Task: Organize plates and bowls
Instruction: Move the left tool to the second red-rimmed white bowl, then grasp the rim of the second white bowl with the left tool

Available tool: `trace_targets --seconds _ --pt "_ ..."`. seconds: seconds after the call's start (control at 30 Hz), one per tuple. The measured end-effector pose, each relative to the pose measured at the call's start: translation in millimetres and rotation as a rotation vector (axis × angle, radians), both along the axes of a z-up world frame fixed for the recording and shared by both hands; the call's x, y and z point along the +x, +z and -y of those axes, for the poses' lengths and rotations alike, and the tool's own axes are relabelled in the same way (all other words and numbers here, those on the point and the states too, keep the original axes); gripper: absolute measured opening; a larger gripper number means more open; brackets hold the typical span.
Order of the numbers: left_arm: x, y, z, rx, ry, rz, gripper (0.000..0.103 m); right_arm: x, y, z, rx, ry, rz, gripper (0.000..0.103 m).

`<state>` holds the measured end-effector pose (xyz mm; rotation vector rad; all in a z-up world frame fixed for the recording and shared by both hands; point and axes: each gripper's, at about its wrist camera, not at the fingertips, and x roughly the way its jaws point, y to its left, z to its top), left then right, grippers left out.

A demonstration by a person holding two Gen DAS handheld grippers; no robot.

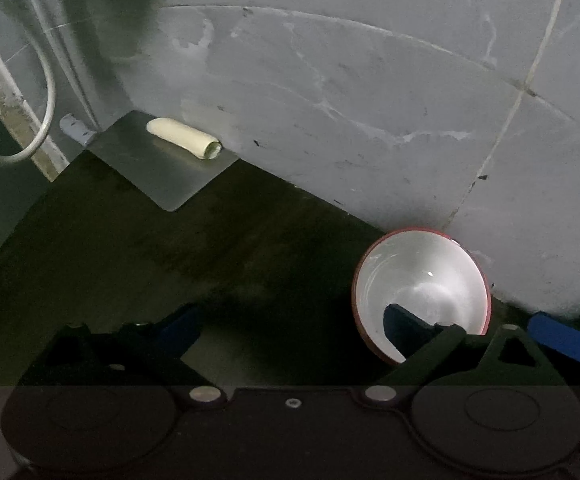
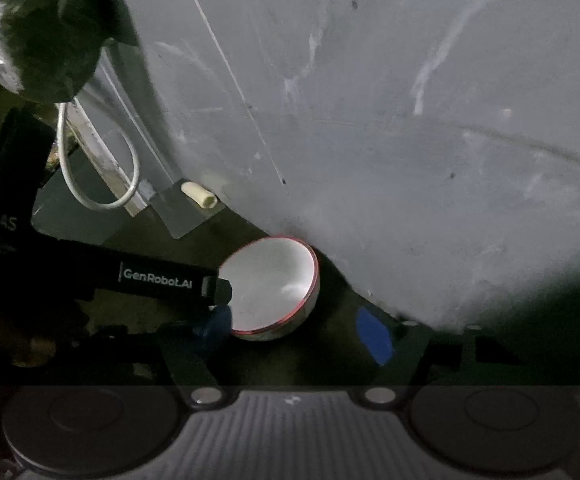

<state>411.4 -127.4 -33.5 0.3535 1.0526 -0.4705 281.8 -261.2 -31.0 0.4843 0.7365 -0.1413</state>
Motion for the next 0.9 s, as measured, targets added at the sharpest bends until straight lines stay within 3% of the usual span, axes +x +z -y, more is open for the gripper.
trace_targets --seconds 0.2,0.27,0.33,0.47,0.53,0.7,0.9 --pt "5 -4 5 0.007 -0.001 -0.018 0.075 5 -9 0 0.024 0.002 -0.035 0.059" --pt "5 -3 6 -0.013 -0.004 -0.033 0.063 7 -11 1 0.028 0.003 -0.033 0.053" --pt "5 -4 7 -0.049 -0.012 -0.058 0.044 9 -11 2 0.039 0.005 -0.025 0.046" --pt "1 -8 9 -0.097 -0.006 -0.108 0.027 14 -10 7 0.067 0.016 -0.021 0.025" --pt "-1 -10 8 -0.138 0.001 -0.129 0.017 17 -10 8 0.076 0.019 -0.030 0.025" --pt "-3 -14 5 -0.177 0.031 -0.139 0.013 27 -15 16 0.119 0.017 -0.062 0.027" --pt "-20 -11 -10 -0.221 0.067 -0.137 0.012 24 -17 15 0.118 0.043 -0.075 0.019"
